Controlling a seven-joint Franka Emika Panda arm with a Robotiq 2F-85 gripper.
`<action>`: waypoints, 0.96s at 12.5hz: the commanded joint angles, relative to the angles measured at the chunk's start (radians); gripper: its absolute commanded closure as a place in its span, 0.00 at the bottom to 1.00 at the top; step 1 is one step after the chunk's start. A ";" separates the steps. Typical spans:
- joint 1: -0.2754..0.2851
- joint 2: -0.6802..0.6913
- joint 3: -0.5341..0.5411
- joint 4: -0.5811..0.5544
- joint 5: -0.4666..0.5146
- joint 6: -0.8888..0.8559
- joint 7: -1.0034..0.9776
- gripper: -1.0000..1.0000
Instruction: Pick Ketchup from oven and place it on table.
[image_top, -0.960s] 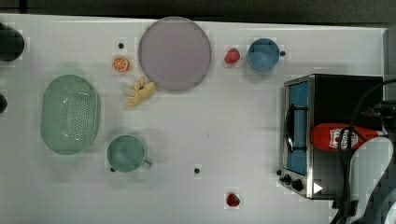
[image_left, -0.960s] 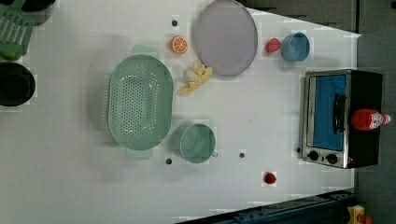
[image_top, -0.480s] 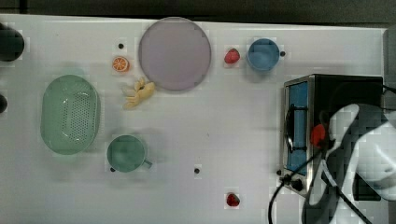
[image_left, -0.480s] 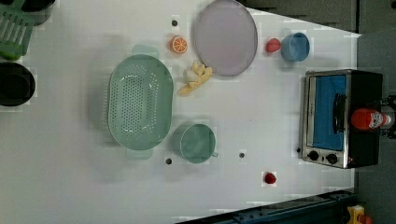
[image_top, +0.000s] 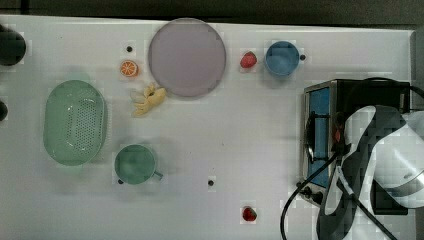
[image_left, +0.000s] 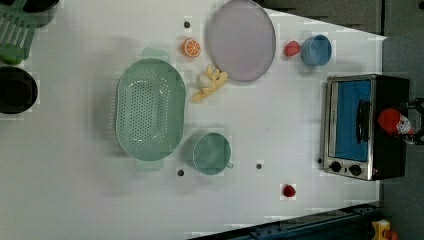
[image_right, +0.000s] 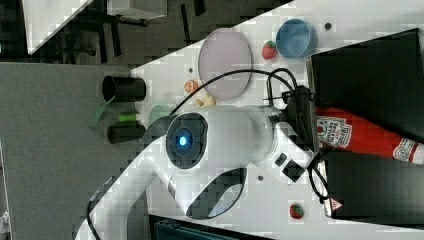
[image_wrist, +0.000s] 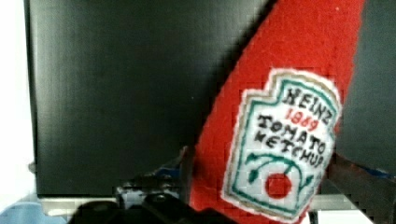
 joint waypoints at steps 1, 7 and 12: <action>-0.030 0.001 -0.027 0.010 0.024 -0.016 0.005 0.39; 0.020 -0.093 -0.018 0.171 -0.086 -0.167 0.003 0.39; 0.148 -0.267 0.211 0.261 -0.090 -0.453 0.003 0.39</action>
